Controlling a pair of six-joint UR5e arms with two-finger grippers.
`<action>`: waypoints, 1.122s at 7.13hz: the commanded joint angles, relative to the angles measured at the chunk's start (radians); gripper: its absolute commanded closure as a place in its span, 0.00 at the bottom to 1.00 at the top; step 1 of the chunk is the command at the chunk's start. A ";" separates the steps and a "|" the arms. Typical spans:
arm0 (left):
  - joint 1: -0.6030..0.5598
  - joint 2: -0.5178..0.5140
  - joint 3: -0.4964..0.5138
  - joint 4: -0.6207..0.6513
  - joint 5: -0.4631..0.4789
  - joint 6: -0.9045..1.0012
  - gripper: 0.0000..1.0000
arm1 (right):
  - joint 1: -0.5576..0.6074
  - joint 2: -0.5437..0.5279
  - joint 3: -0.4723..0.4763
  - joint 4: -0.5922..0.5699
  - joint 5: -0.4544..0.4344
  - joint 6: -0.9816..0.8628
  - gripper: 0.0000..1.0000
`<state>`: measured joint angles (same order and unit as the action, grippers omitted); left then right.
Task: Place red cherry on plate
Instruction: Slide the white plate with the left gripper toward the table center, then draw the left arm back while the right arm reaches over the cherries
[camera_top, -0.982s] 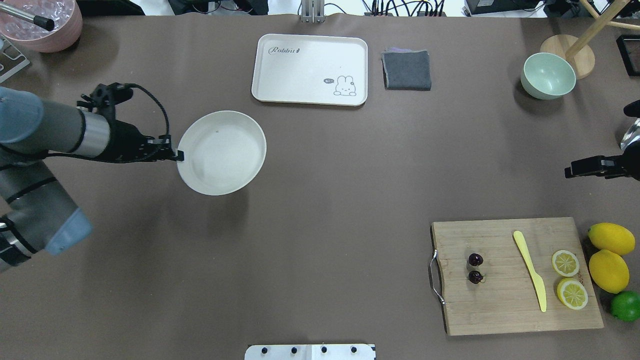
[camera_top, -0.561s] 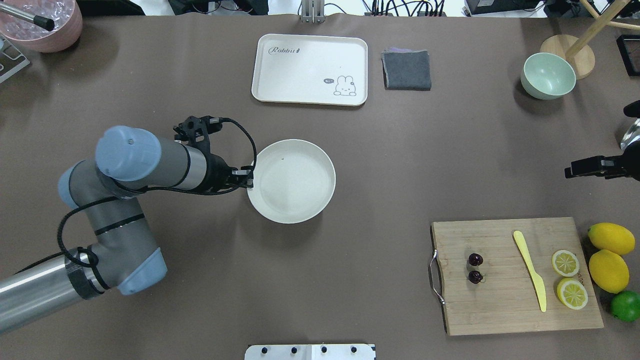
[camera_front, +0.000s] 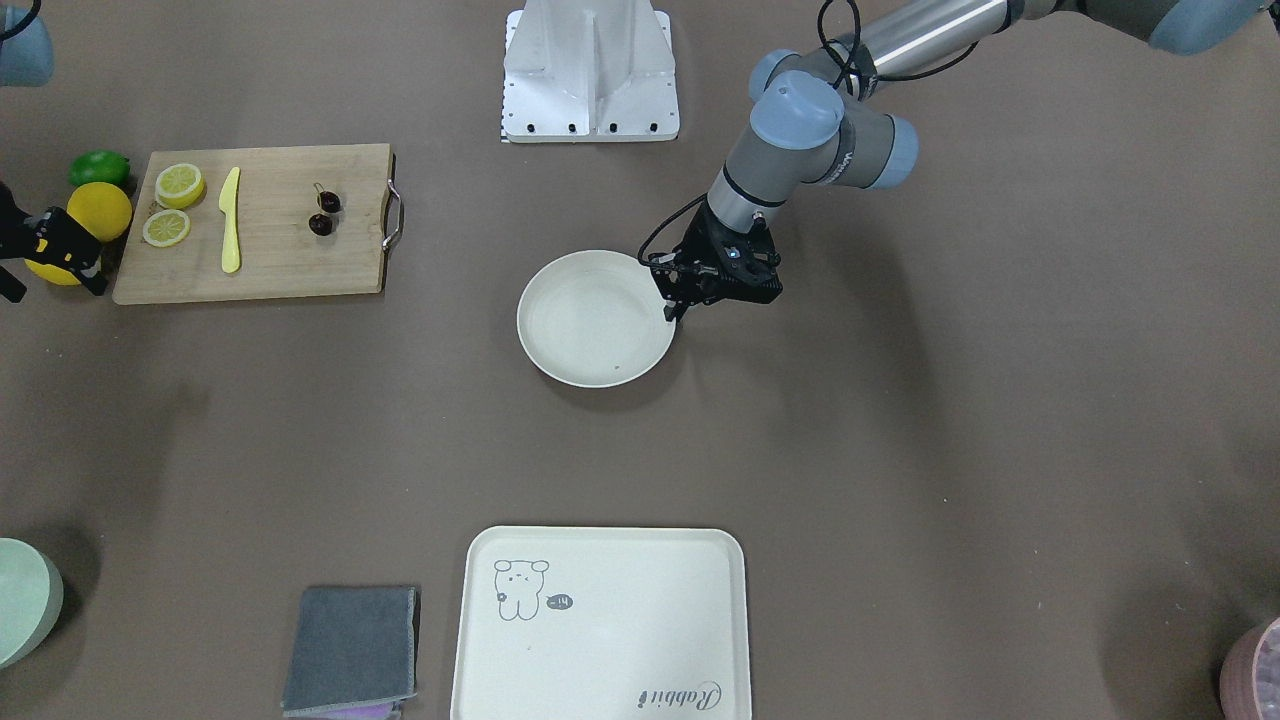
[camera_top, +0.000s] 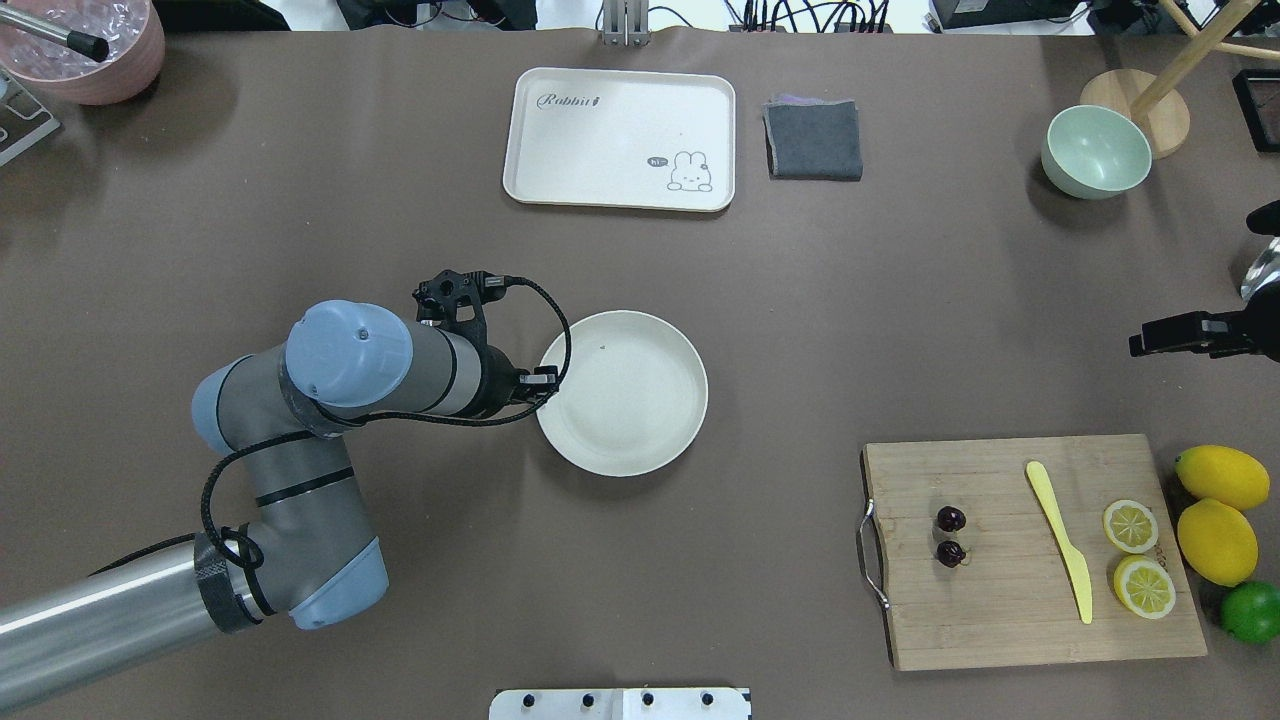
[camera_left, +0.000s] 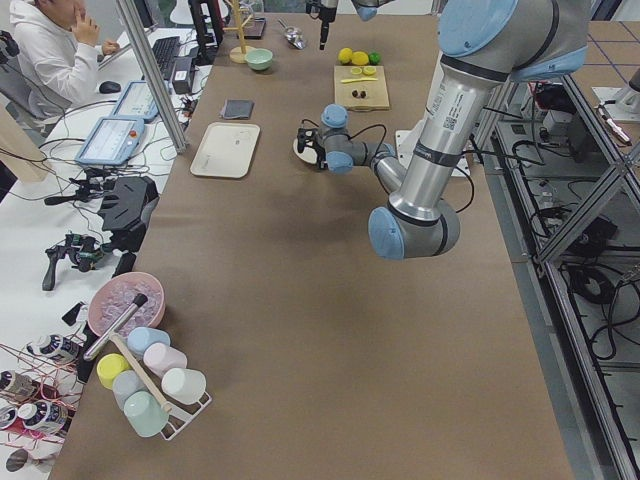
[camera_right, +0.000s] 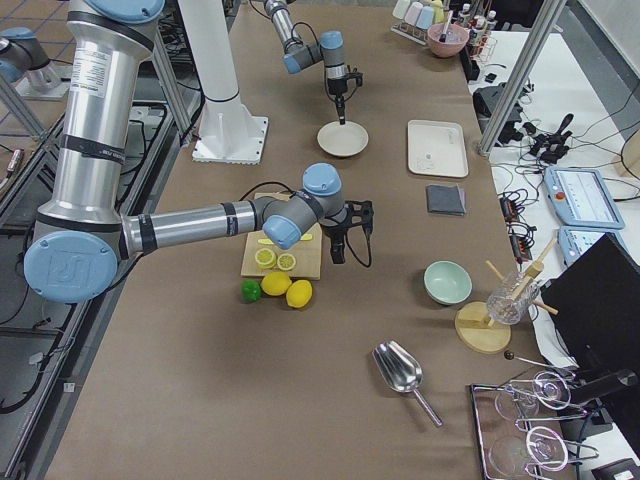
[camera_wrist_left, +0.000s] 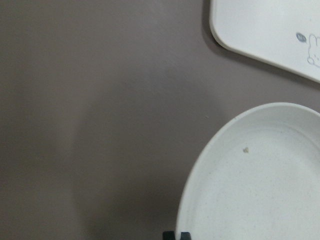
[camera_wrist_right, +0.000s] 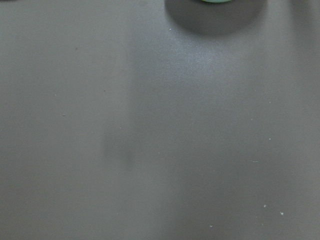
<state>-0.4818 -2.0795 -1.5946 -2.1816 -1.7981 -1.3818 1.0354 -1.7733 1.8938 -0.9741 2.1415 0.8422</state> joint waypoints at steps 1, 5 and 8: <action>0.002 -0.004 -0.002 0.000 0.005 0.004 0.04 | 0.000 0.000 0.002 0.000 0.000 0.000 0.00; -0.163 0.073 -0.187 0.171 -0.111 0.048 0.02 | -0.056 0.075 0.033 -0.003 -0.003 0.191 0.00; -0.375 0.166 -0.442 0.620 -0.213 0.460 0.02 | -0.252 0.045 0.169 -0.024 -0.121 0.416 0.00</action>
<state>-0.7520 -1.9515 -1.9492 -1.7425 -1.9649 -1.1073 0.8725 -1.7139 2.0073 -0.9881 2.0734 1.1635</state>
